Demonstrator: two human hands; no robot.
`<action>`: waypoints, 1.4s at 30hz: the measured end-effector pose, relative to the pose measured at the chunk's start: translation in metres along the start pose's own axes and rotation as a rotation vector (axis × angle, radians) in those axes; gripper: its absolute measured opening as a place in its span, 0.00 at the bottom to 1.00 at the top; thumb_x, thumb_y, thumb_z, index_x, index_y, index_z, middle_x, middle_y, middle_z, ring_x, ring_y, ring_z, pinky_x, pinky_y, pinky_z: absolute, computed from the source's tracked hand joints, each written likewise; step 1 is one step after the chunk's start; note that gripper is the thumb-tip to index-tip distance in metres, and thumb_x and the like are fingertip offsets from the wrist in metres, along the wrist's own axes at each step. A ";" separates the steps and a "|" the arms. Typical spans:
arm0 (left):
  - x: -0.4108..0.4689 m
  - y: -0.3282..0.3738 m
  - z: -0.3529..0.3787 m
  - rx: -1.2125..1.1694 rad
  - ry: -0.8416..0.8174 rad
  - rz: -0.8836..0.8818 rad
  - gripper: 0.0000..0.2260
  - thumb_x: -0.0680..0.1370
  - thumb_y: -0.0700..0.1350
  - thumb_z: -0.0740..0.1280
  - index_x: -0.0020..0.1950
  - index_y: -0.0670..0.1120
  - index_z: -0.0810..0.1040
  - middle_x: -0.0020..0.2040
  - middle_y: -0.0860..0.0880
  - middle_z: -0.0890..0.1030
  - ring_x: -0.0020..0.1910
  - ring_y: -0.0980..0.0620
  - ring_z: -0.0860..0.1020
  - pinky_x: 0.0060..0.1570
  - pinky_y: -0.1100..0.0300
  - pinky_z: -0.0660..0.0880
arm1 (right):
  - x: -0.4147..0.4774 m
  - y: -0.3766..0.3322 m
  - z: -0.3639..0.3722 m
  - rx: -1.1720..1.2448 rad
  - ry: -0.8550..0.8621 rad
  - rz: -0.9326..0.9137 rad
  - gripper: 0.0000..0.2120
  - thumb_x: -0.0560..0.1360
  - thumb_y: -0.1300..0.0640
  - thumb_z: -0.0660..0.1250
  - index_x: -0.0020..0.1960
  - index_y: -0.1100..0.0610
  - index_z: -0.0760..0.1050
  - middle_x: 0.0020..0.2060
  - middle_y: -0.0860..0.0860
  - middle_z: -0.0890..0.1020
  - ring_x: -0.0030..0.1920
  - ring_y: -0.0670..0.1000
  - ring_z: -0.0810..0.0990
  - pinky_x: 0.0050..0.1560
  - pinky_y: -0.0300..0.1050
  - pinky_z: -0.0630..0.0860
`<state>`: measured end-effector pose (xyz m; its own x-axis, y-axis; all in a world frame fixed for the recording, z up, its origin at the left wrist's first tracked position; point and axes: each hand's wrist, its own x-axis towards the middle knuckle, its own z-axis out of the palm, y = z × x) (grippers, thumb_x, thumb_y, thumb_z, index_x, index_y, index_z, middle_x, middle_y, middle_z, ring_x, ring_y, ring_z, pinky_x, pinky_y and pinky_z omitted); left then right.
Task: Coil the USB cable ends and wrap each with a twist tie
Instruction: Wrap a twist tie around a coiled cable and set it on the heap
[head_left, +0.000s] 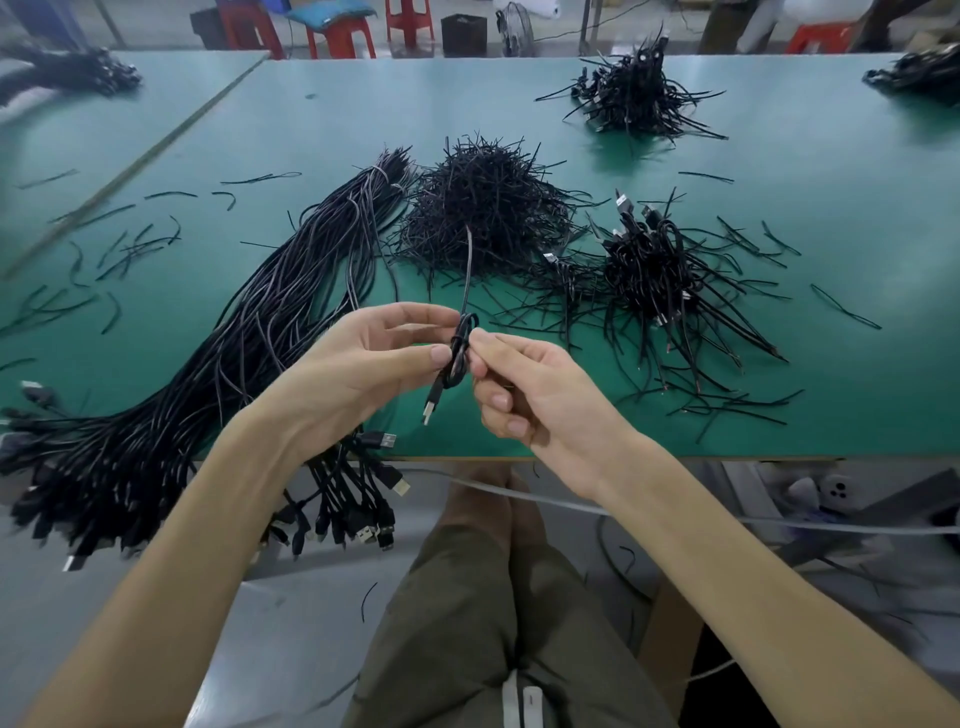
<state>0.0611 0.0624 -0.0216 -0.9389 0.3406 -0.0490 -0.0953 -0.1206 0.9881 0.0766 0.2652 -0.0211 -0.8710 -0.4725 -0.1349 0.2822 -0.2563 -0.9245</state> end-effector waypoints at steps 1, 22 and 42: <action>-0.001 0.001 0.000 0.003 -0.059 -0.017 0.17 0.77 0.39 0.72 0.65 0.40 0.80 0.57 0.40 0.84 0.56 0.46 0.82 0.61 0.52 0.80 | -0.001 0.000 0.001 -0.007 0.012 0.000 0.16 0.84 0.53 0.61 0.38 0.57 0.73 0.27 0.49 0.68 0.23 0.45 0.62 0.24 0.35 0.59; 0.004 -0.004 0.012 -0.072 0.017 0.181 0.14 0.69 0.32 0.73 0.51 0.45 0.86 0.51 0.46 0.85 0.55 0.48 0.81 0.63 0.56 0.76 | -0.003 0.001 0.012 0.206 -0.102 -0.006 0.15 0.85 0.53 0.59 0.41 0.57 0.72 0.27 0.48 0.67 0.23 0.45 0.61 0.29 0.40 0.56; 0.006 0.016 0.033 0.393 0.088 0.532 0.18 0.77 0.28 0.68 0.32 0.47 0.81 0.70 0.43 0.77 0.70 0.46 0.74 0.66 0.59 0.70 | -0.010 0.008 0.012 0.433 -0.188 0.091 0.13 0.84 0.54 0.60 0.42 0.56 0.71 0.24 0.46 0.66 0.21 0.43 0.61 0.26 0.38 0.58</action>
<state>0.0644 0.0932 -0.0011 -0.8497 0.2497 0.4644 0.5003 0.1035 0.8597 0.0923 0.2576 -0.0227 -0.7583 -0.6435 -0.1043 0.5301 -0.5156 -0.6732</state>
